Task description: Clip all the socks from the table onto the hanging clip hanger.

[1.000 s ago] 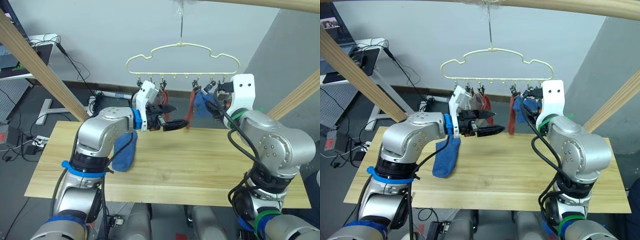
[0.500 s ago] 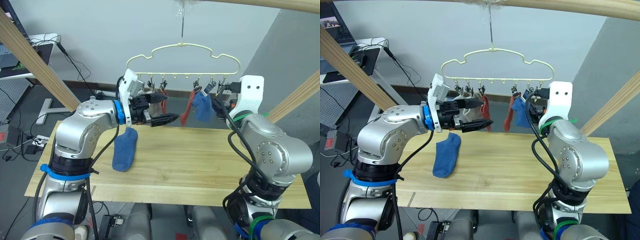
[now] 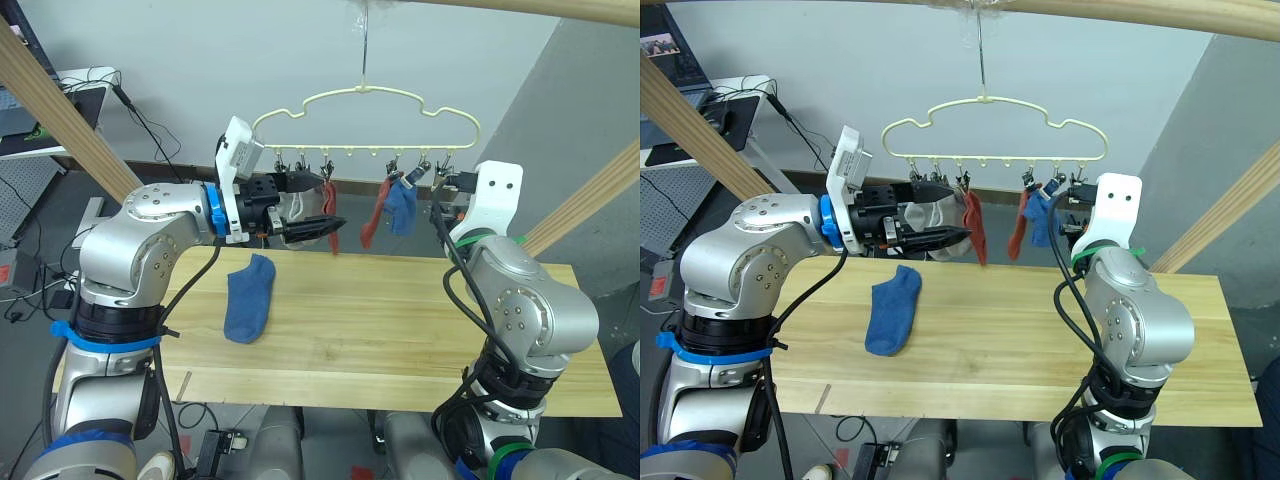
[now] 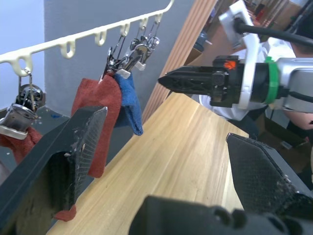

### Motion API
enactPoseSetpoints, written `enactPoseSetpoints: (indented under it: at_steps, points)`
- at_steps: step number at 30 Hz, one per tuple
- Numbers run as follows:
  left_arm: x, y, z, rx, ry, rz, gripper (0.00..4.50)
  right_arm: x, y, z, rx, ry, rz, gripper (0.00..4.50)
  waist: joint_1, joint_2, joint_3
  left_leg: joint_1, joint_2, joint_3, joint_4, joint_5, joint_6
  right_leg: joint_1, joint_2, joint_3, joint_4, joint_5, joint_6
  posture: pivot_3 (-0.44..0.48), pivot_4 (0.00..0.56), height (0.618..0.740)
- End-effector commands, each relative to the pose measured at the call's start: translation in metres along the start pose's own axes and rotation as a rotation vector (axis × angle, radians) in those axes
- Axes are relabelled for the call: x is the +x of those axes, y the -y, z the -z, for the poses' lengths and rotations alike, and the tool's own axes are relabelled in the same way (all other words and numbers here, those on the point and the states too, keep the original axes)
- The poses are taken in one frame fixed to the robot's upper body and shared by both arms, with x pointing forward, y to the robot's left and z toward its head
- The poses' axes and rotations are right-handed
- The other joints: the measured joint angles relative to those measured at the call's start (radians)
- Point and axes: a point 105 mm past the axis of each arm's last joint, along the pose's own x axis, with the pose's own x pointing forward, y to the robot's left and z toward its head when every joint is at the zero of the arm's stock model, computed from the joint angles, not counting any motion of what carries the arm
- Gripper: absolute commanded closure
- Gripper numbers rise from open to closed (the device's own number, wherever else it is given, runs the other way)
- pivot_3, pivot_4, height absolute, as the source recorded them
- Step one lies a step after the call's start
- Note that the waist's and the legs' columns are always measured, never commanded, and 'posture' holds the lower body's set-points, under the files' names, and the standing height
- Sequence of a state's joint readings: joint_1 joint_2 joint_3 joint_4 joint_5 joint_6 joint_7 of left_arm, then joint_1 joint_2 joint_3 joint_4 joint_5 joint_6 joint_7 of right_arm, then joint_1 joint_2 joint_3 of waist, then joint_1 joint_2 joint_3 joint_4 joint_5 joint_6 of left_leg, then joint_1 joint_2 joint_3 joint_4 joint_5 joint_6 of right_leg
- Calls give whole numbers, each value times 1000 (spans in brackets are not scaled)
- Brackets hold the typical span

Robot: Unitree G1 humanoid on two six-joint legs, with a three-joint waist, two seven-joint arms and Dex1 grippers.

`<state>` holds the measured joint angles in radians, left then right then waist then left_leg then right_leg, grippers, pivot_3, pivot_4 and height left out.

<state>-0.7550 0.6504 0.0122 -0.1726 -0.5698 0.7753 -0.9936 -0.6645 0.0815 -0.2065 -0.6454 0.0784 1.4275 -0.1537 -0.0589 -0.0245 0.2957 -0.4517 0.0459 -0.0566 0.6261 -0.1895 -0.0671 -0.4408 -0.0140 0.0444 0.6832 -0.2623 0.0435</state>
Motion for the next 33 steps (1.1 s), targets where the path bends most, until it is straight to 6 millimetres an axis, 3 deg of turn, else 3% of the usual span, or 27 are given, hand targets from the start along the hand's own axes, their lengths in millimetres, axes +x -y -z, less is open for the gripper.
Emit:
enactPoseSetpoints:
  at_steps: [1,33]
  points:
    - [-5,2,-14,54,31,7,0,0,-5,-19,9,78,-12,2697,0,0,0,0,0,0,0,0,0,0,0,0,0,0,0,-26,274,740]
    - [-11,1,-12,32,26,-63,0,29,-11,-51,31,151,-5,2697,5,0,0,0,0,0,0,0,0,0,0,0,2,0,-1,21,275,740]
